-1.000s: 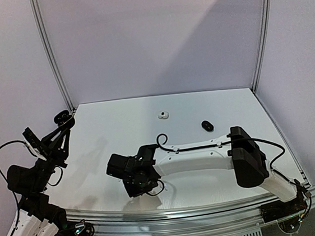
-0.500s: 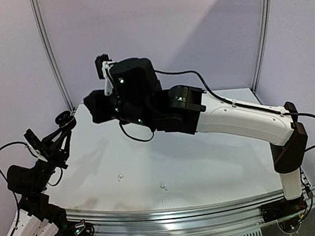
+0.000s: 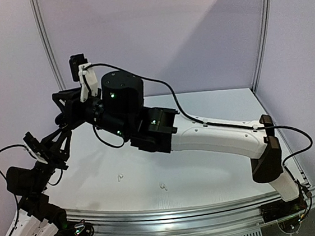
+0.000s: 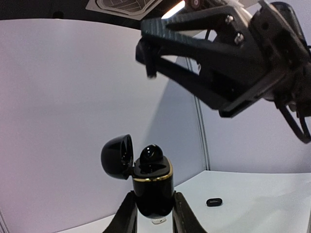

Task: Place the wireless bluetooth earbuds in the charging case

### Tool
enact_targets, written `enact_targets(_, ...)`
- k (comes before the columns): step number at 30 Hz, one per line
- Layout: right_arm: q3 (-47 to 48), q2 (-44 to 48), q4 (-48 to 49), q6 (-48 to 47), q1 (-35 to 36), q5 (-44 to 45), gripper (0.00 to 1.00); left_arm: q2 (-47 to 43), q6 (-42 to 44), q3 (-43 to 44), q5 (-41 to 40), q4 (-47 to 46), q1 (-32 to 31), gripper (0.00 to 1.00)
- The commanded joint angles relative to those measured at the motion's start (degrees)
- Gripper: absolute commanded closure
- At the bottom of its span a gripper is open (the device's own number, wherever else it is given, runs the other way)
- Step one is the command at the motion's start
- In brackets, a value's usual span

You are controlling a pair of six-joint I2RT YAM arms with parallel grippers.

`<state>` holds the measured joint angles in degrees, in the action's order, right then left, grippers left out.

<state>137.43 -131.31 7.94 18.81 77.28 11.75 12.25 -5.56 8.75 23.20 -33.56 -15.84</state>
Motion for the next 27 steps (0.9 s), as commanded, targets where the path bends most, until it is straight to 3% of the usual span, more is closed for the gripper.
enact_targets(1, 2.14, -2.97, 3.67, -3.55, 1.03, -1.54, 1.00, -0.97, 0.75, 0.12, 0.36, -1.10, -0.98, 1.00)
enact_targets(27, 1.18, -5.52, -0.47, -6.32, 1.46, -1.29, 1.00, -1.04, -2.57, 0.30, -0.52, -2.28, -1.01, 1.00)
